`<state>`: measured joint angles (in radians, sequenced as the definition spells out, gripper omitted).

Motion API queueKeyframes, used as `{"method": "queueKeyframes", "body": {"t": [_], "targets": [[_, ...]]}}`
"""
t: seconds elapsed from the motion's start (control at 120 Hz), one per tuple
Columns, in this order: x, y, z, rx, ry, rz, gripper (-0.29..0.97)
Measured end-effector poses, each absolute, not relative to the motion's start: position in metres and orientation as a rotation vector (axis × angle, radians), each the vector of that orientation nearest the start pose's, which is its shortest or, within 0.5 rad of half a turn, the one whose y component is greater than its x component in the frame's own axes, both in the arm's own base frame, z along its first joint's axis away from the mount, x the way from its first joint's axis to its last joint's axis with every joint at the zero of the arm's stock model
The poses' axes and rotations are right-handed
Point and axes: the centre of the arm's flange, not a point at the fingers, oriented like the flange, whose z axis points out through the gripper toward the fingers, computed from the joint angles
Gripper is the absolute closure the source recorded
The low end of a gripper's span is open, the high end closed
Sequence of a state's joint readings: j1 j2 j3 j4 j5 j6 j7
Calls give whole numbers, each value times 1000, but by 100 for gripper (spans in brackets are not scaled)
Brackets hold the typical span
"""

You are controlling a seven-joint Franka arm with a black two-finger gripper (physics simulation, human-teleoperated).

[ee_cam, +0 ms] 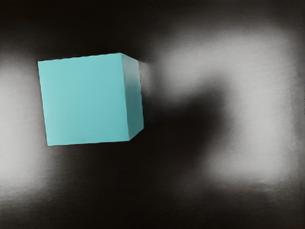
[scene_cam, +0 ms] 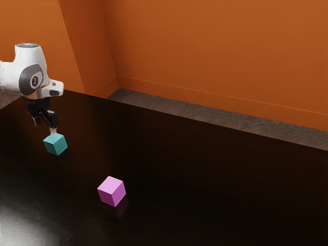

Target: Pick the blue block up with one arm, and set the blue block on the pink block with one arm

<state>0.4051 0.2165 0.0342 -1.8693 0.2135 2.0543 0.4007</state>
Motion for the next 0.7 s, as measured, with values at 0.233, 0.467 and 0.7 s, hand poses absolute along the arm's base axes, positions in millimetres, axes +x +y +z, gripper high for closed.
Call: {"method": "queueKeyframes", "body": {"t": [0.233, 0.467, 0.7], "targets": [[601, 311, 346, -3035, 387, 0, 0], [607, 339, 329, -3016, 573, -44, 0], [613, 351, 322, -3042, 550, -31, 0]]}}
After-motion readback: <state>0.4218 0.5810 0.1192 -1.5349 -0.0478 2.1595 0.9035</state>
